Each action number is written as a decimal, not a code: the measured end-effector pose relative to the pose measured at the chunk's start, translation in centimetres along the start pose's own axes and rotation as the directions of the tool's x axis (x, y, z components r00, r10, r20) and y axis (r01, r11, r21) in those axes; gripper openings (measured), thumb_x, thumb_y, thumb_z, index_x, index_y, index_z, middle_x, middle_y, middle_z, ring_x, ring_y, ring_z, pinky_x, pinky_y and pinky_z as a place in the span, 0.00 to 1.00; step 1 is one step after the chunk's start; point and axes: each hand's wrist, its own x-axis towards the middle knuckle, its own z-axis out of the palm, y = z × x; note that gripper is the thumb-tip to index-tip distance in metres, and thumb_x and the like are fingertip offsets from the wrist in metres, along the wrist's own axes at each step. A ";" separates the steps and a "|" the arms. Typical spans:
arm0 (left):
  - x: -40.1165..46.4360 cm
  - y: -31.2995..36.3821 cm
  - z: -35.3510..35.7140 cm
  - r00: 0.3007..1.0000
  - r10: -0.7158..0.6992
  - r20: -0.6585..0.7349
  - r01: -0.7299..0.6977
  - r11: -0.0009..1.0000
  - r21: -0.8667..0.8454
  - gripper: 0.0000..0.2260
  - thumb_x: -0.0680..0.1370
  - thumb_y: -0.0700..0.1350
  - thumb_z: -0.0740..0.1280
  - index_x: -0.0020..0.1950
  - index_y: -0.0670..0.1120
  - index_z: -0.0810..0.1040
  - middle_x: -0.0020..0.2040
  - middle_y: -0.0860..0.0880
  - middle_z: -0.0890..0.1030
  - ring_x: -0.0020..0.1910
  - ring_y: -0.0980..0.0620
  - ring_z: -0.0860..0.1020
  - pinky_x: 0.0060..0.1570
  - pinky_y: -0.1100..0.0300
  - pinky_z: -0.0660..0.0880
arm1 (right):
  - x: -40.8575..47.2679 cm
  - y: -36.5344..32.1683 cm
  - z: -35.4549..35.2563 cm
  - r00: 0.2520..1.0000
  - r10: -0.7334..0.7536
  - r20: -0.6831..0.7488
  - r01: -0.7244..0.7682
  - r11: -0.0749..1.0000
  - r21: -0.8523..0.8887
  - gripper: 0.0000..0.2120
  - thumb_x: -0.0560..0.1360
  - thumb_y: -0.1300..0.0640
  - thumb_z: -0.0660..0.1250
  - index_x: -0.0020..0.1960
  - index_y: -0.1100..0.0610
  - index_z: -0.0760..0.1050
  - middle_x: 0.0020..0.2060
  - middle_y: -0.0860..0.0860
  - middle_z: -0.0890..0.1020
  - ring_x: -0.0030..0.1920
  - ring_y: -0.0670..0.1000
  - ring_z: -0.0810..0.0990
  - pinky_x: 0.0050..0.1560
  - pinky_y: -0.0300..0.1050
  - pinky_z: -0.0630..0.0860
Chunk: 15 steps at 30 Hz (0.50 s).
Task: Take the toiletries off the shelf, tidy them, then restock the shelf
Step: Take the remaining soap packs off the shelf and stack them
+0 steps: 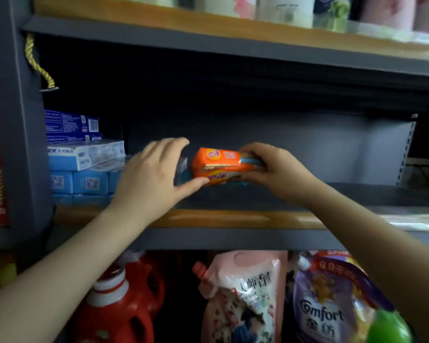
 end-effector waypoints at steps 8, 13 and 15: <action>-2.7 7.8 -3.2 0.981 -0.054 -0.188 -0.025 0.920 -0.391 0.19 0.71 0.53 0.67 0.57 0.45 0.70 0.49 0.54 0.73 0.49 0.58 0.72 0.49 0.72 0.65 | -8.3 -1.5 -2.3 0.977 0.002 -0.211 0.096 0.888 0.449 0.22 0.67 0.66 0.73 0.51 0.43 0.72 0.46 0.41 0.78 0.46 0.39 0.77 0.47 0.32 0.74; -4.7 11.0 -3.7 0.988 -0.063 -0.142 -0.003 0.907 -0.421 0.20 0.70 0.52 0.68 0.56 0.42 0.73 0.50 0.53 0.74 0.49 0.59 0.72 0.52 0.75 0.64 | -12.2 -0.4 -2.3 0.985 0.098 -0.142 0.011 0.787 0.616 0.21 0.65 0.66 0.75 0.50 0.48 0.72 0.43 0.43 0.80 0.44 0.39 0.79 0.46 0.33 0.76; -5.7 11.7 -3.4 0.991 -0.077 -0.114 0.018 0.896 -0.443 0.20 0.70 0.51 0.69 0.56 0.40 0.75 0.50 0.53 0.74 0.50 0.60 0.72 0.53 0.75 0.64 | -13.6 0.0 -2.2 0.987 0.120 -0.108 -0.024 0.770 0.638 0.20 0.62 0.60 0.76 0.49 0.48 0.73 0.42 0.44 0.82 0.43 0.40 0.80 0.45 0.34 0.77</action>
